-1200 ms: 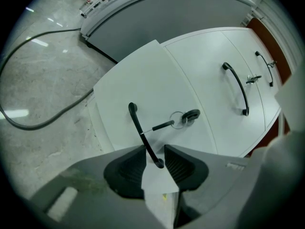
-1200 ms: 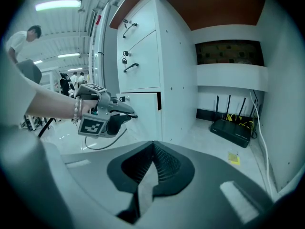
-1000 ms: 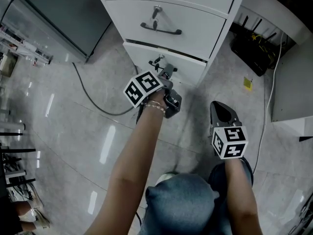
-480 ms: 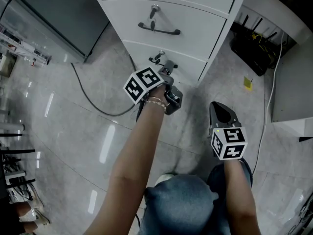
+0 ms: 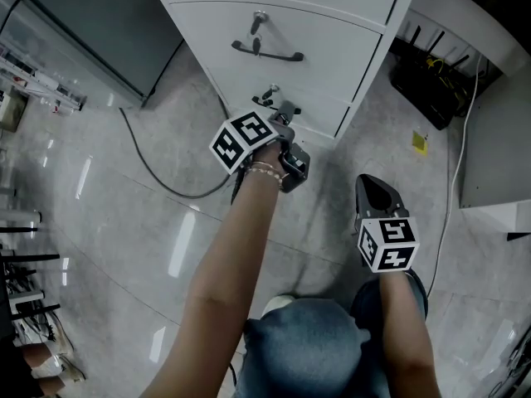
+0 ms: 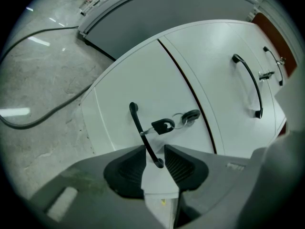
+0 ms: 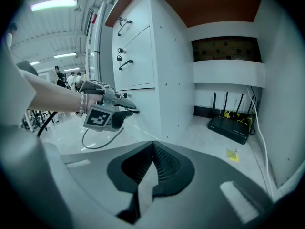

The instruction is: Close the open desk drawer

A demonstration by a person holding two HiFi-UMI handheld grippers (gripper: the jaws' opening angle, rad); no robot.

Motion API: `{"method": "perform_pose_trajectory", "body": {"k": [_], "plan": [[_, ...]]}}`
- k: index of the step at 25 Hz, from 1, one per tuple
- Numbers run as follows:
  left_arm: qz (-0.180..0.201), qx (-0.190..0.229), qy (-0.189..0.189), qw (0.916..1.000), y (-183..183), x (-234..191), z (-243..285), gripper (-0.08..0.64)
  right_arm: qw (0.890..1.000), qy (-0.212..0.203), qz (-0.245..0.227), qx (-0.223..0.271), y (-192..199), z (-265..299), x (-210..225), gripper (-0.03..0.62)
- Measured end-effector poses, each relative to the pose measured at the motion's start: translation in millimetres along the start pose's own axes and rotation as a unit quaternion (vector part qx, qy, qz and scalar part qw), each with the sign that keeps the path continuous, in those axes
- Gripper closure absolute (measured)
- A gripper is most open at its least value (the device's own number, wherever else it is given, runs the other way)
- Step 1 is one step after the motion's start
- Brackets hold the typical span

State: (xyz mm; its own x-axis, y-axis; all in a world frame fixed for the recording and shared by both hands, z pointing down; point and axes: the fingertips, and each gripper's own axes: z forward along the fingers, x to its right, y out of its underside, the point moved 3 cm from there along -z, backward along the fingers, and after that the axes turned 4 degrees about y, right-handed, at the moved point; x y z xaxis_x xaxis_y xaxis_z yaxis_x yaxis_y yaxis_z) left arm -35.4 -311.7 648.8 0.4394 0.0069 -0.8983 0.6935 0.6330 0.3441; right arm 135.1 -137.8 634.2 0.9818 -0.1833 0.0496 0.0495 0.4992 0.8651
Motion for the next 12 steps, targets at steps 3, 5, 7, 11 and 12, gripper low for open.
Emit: {"method": "perform_pose_trajectory", "body": {"k": [3,5,7,11,12], "plan": [[-0.008,0.001,-0.008,0.9999,0,1,-1,0.451,1.000,0.003,0.001,0.002,-2,-2,2,0.592],[-0.013,0.001,-0.013,0.9998,0,1,-1,0.451,1.000,0.003,0.001,0.004,-3,-4,2,0.592],[-0.020,0.000,-0.014,0.9997,0,2,-2,0.445,1.000,0.002,0.000,0.007,-5,-5,1,0.593],[-0.022,0.001,-0.015,0.9996,0,2,-9,0.445,1.000,0.001,-0.003,0.010,-6,-9,2,0.592],[-0.022,0.001,-0.016,0.9996,1,2,-11,0.445,1.000,0.002,-0.003,0.011,-7,-11,2,0.592]]}}
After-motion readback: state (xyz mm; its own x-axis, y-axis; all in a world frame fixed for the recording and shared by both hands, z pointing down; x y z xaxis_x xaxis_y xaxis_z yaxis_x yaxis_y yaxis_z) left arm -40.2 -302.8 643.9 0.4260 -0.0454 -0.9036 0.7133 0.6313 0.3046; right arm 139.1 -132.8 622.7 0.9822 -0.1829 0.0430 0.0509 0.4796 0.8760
